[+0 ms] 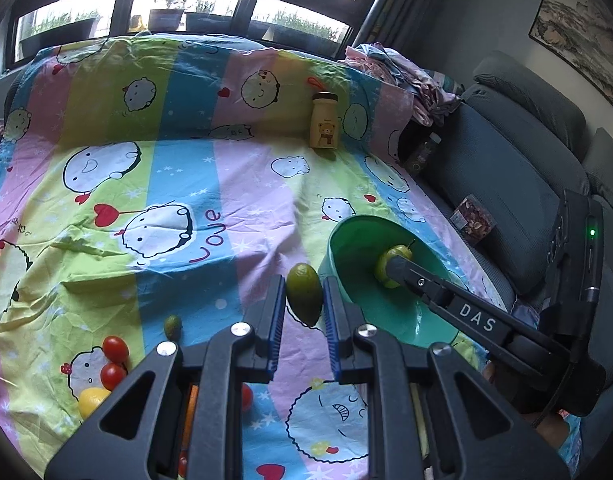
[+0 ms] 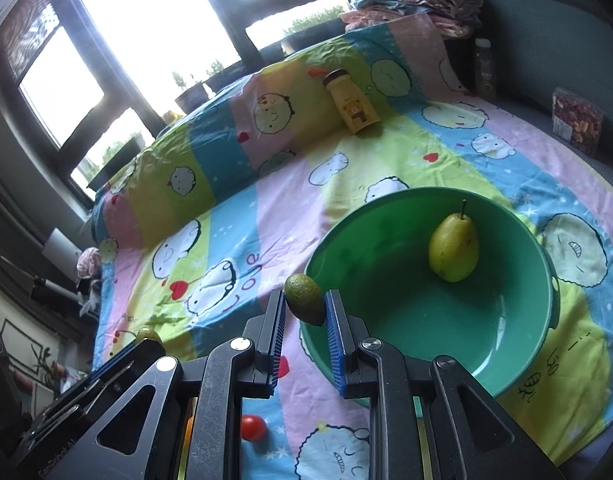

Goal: Organize fruits
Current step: 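Carry the small green fruit in the right gripper over the basin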

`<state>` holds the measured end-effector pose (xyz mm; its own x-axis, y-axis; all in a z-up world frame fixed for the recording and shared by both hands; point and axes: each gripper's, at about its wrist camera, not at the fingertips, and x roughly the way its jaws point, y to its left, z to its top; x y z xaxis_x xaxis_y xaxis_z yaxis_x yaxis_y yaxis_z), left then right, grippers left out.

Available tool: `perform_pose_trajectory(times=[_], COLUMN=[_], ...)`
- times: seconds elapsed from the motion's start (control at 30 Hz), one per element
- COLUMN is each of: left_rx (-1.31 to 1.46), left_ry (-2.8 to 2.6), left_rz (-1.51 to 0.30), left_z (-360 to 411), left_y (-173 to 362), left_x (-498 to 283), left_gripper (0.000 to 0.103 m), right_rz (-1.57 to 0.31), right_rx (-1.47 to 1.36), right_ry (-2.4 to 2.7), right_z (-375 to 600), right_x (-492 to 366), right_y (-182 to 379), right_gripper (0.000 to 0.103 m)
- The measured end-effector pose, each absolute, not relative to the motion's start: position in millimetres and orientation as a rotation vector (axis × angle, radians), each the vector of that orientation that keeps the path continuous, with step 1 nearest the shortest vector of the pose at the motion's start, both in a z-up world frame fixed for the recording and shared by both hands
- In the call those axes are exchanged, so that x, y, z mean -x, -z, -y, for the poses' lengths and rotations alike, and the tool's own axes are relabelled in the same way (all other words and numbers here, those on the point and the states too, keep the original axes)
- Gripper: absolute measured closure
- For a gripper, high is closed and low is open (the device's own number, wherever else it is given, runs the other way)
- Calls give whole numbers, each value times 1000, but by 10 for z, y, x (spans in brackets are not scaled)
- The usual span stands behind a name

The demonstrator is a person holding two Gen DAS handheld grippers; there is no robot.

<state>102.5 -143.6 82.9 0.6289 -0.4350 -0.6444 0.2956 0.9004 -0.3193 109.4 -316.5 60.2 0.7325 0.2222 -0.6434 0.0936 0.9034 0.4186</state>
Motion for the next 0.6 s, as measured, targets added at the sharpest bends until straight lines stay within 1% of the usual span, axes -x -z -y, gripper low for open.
perform_pose_trajectory(times=[0.23, 0.6], left_rx=[133, 122], left_ry=[467, 580], left_rz=[-804, -852], left_z=[1768, 2181], left_y=[-798, -720], left_x=[-1098, -1196], left_gripper=[85, 85], right_rz=[-726, -717], right_rx=[-506, -574], right_ry=[0, 83], right_z=[3473, 3855], right_x=[-1010, -920], right_y=[-601, -540], right_gripper=[81, 81])
